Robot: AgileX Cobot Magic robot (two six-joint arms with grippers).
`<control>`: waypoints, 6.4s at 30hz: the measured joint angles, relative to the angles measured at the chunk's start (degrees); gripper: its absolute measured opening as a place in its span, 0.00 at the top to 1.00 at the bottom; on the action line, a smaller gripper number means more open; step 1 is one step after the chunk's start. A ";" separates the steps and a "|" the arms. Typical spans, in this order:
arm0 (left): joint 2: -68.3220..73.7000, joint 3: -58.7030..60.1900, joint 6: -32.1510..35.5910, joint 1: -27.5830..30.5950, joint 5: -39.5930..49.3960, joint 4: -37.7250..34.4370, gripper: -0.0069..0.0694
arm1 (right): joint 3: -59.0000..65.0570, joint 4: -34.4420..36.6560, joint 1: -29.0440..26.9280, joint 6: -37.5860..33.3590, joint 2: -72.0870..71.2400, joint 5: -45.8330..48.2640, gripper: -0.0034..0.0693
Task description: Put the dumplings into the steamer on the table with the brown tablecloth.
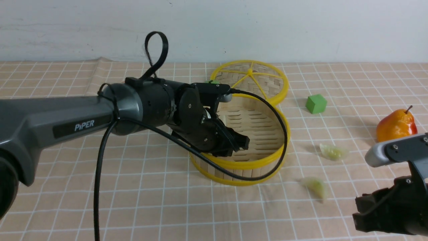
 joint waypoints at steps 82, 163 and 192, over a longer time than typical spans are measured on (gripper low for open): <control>-106.12 68.22 -6.79 0.53 10.50 31.62 0.93 | -69.30 32.37 -0.97 -44.62 60.73 11.84 0.17; -106.12 68.22 -7.80 0.53 9.59 32.70 0.84 | -32.35 -7.18 2.02 -10.18 -13.51 18.30 0.98; -106.12 68.22 -7.80 0.53 9.86 32.74 0.81 | 32.13 5.61 -10.88 -23.34 -62.85 -13.24 0.97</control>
